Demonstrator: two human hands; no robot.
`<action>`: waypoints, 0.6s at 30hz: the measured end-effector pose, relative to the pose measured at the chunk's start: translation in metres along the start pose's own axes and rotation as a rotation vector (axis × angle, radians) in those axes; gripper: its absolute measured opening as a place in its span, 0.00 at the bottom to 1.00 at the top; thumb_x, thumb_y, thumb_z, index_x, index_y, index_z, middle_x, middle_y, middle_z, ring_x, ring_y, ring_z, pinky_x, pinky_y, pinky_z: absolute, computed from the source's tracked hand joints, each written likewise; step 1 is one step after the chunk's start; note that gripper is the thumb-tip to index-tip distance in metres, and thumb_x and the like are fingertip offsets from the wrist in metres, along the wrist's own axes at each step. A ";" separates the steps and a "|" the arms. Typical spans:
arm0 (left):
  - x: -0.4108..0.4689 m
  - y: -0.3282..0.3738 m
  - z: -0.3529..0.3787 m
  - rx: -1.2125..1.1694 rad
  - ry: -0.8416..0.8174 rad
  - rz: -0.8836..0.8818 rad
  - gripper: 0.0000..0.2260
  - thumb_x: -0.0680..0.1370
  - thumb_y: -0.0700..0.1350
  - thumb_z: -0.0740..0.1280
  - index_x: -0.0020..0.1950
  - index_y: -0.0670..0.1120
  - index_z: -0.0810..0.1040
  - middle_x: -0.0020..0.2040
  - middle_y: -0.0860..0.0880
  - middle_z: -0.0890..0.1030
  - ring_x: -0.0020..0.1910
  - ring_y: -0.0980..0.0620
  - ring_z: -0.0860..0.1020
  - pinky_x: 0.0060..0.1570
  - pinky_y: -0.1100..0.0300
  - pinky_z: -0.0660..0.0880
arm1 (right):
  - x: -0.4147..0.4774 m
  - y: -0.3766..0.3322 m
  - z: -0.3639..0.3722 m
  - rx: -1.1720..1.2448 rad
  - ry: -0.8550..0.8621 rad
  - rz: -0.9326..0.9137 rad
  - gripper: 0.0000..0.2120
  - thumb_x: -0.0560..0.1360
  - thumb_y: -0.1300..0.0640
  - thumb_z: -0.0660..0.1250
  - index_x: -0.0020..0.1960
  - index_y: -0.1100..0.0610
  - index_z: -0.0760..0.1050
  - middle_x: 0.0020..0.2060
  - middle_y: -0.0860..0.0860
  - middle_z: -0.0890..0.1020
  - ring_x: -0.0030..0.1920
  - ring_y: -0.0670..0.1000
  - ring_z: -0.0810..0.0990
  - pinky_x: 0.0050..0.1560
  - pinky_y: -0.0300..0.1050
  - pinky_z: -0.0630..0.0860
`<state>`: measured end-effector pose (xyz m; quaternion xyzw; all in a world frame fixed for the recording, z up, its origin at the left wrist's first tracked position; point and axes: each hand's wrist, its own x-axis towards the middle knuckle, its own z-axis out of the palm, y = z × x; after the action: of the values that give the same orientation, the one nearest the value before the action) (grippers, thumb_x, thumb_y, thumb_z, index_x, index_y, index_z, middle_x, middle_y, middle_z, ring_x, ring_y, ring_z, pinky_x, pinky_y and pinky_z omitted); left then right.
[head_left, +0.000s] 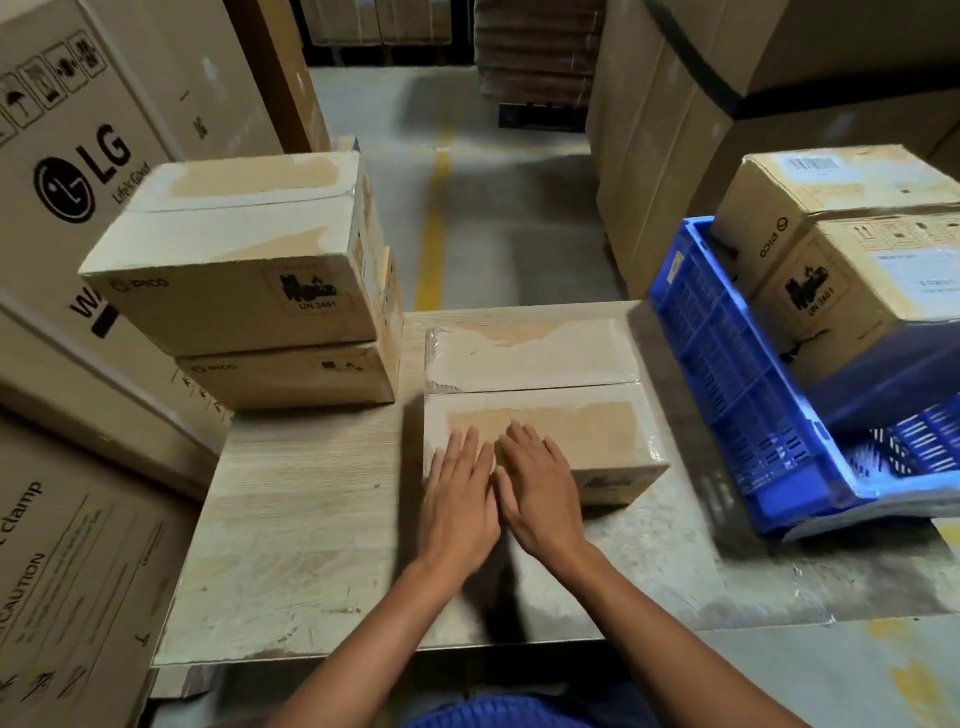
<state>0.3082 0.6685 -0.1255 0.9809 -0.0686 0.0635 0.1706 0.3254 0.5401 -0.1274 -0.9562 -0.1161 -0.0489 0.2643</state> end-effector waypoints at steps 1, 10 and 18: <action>-0.003 -0.002 0.001 0.068 -0.039 0.021 0.28 0.78 0.50 0.50 0.78 0.43 0.65 0.80 0.44 0.61 0.80 0.44 0.56 0.77 0.45 0.54 | 0.000 0.001 0.002 -0.043 0.003 -0.019 0.25 0.81 0.47 0.51 0.70 0.56 0.75 0.73 0.54 0.73 0.76 0.54 0.68 0.77 0.50 0.59; 0.042 -0.009 -0.024 0.089 -0.099 0.095 0.17 0.79 0.50 0.53 0.58 0.46 0.78 0.58 0.46 0.76 0.58 0.43 0.73 0.58 0.48 0.70 | 0.060 0.010 -0.008 -0.221 0.083 -0.046 0.15 0.75 0.47 0.59 0.41 0.55 0.79 0.41 0.53 0.78 0.43 0.59 0.76 0.38 0.50 0.69; 0.081 -0.028 -0.004 0.205 -0.210 0.013 0.25 0.85 0.52 0.47 0.82 0.47 0.52 0.82 0.41 0.49 0.81 0.43 0.47 0.78 0.48 0.42 | 0.073 0.018 0.000 -0.221 0.078 -0.146 0.08 0.75 0.51 0.64 0.48 0.54 0.77 0.47 0.51 0.78 0.47 0.56 0.74 0.44 0.51 0.70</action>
<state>0.3915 0.6872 -0.1194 0.9939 -0.0858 -0.0318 0.0610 0.4009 0.5395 -0.1255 -0.9658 -0.1690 -0.1177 0.1576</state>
